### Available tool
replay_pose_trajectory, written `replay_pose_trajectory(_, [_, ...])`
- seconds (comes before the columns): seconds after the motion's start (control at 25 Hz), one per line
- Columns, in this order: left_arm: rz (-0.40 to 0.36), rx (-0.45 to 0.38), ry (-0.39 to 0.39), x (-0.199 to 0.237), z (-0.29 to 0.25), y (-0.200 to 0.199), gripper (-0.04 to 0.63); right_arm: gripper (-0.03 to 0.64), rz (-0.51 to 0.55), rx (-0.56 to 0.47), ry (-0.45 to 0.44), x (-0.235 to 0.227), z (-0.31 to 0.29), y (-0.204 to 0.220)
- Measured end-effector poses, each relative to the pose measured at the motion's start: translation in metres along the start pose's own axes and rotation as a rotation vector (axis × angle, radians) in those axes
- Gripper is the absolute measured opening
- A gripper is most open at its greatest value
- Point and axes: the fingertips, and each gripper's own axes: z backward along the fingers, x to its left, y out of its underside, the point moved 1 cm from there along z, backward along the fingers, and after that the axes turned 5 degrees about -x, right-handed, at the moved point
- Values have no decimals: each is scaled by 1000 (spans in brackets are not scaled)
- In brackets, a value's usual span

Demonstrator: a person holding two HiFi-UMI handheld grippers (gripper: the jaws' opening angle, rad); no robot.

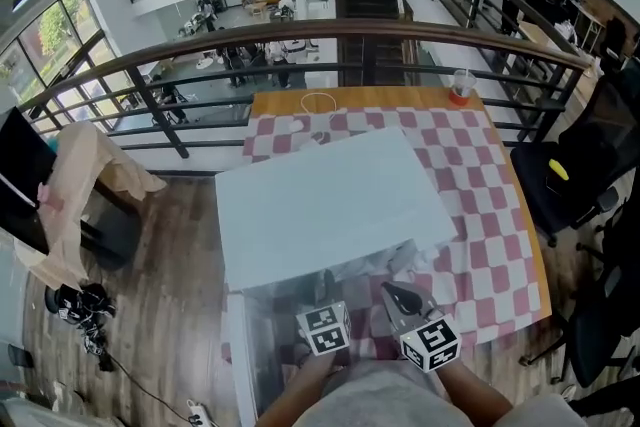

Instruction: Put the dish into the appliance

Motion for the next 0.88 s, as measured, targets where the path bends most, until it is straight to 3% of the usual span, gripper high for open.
replay_pose_trajectory(0.28, [-15,-36,46,-11,11,-8,12,-2,1,-5,-12,4,1,-2])
replay_pose_trajectory(0.88, [-3,-99,131,-32,46,-24,11,-2,14,-17,-13,8,22,-7])
